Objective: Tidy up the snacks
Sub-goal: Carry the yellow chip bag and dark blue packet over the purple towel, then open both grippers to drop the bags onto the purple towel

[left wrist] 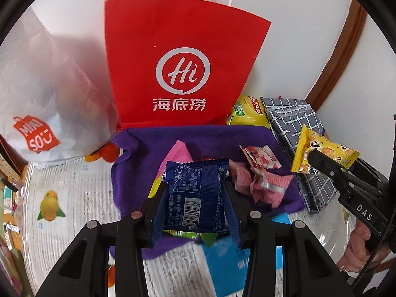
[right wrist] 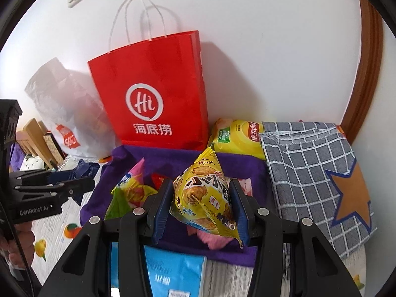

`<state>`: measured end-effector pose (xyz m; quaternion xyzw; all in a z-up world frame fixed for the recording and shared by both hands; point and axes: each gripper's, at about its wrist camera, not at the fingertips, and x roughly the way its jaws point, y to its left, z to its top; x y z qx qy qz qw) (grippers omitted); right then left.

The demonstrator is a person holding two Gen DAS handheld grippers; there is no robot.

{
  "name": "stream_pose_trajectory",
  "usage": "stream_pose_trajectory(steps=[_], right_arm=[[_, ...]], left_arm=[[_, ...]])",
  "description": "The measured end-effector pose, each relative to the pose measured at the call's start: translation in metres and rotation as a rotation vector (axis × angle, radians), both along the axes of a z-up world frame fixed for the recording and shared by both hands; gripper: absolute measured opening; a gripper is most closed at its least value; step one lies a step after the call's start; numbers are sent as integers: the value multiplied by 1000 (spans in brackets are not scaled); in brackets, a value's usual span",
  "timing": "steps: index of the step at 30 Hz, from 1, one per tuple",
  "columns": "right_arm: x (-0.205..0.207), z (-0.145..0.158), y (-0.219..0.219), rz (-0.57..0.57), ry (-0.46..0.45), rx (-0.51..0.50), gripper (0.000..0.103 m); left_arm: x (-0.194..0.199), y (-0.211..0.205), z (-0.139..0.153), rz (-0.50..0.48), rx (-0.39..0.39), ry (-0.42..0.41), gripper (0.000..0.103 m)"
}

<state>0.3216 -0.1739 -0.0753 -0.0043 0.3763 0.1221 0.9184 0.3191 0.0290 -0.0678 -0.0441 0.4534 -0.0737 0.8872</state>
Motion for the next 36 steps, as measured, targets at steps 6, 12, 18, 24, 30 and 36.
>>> stream_pose_trajectory(steps=[6,12,18,24,30,36], right_arm=[[23,-14,-1,-11,24,18,46],[36,-30,0,4,56,-7,46],[49,-52,-4,-6,107,-21,46],[57,-67,-3,-9,137,-18,46],[62,-83,4,2,167,-31,46],[62,-87,5,-2,166,-32,47]], left_arm=[[24,-7,-10,-9,7,14,41],[39,-11,-26,-22,-4,34,41],[49,-13,-43,-23,-22,64,41],[57,-11,-56,-24,-14,92,41],[63,-7,-64,-14,-18,110,41],[66,-8,-70,-13,-22,125,41]])
